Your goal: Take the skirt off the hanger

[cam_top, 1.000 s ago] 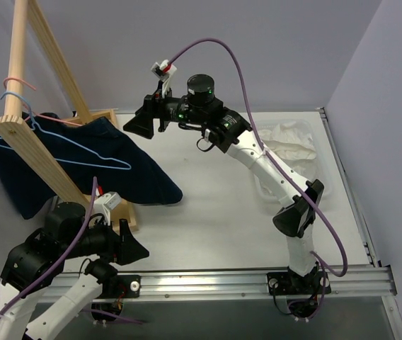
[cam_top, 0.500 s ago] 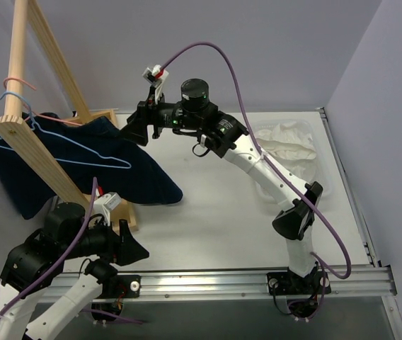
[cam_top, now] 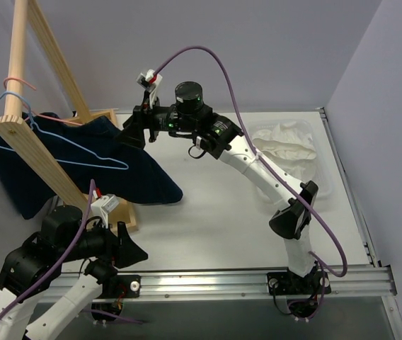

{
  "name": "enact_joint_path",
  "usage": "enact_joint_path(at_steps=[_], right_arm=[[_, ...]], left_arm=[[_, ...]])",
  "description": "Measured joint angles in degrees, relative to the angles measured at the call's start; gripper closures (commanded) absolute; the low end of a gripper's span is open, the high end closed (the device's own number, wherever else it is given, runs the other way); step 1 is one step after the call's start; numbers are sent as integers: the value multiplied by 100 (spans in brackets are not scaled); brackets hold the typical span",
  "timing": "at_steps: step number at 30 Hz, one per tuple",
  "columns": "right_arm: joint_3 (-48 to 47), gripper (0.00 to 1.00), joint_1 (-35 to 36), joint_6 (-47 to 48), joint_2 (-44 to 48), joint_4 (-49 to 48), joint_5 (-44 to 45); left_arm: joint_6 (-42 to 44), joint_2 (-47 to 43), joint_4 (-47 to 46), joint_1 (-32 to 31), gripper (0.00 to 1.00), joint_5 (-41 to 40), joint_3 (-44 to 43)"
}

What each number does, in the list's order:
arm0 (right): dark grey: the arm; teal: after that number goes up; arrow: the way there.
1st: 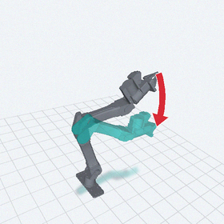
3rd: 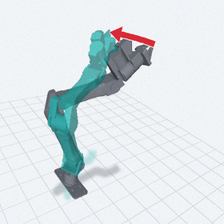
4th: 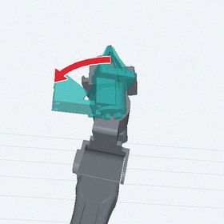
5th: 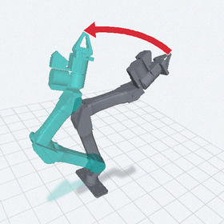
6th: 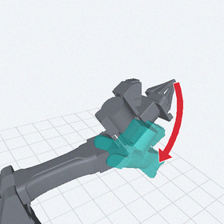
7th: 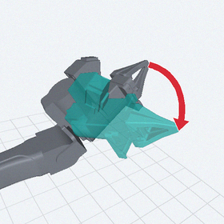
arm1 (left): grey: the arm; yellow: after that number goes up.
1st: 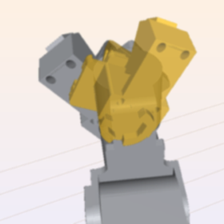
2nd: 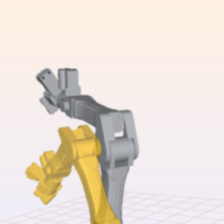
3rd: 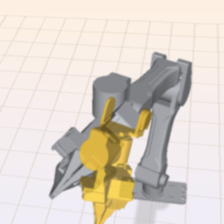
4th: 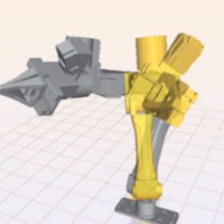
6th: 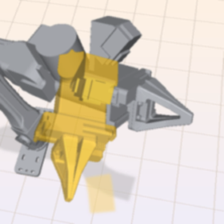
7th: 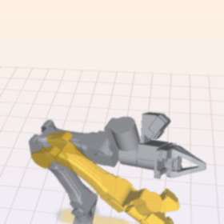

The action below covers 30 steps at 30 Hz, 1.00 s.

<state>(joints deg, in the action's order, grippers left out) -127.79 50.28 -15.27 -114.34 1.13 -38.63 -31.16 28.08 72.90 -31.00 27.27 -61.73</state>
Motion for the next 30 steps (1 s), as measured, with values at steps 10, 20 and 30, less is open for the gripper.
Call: enact_joint_path(at_steps=[10,20,30], right_arm=[[-2,68,2,35,-251,13,-214],[20,75,2,-114,-293,-531,-555],[17,100,2,-326,-577,-870,-743]], left_arm=[[-68,-177,20,0,15,-4,0],[-120,-245,61,0,15,-4,0],[-116,-275,192,0,15,-7,-2]])
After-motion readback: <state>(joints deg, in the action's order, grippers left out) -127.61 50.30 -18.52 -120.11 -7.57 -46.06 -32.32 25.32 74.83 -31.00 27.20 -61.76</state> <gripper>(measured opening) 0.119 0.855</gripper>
